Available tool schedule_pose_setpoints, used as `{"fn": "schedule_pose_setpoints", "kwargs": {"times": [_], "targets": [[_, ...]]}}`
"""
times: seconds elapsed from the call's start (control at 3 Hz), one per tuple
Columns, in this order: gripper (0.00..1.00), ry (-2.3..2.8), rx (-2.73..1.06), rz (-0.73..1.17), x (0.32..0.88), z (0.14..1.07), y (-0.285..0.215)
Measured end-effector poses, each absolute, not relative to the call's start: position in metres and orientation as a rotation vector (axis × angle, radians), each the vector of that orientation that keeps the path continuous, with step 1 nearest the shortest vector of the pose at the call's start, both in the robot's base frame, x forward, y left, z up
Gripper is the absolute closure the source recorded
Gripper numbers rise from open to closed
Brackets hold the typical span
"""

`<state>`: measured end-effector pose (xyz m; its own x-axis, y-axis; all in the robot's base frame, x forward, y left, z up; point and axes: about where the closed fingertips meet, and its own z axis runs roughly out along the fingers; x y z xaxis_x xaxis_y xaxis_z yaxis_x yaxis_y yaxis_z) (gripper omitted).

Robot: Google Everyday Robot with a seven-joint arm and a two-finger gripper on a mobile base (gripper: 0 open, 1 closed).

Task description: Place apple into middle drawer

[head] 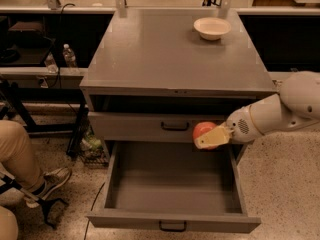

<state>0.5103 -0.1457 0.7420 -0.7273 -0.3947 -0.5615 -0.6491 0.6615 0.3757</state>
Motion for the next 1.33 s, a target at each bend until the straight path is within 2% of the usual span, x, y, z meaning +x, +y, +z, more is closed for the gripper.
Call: {"fn": "schedule_pose_setpoints", "kwargs": {"times": [0.67, 1.33], "targets": [[1.0, 2.439, -0.711, 0.943, 0.505, 0.647, -0.143], [1.0, 2.486, -0.655, 0.9, 0.509, 0.616, -0.149]]}}
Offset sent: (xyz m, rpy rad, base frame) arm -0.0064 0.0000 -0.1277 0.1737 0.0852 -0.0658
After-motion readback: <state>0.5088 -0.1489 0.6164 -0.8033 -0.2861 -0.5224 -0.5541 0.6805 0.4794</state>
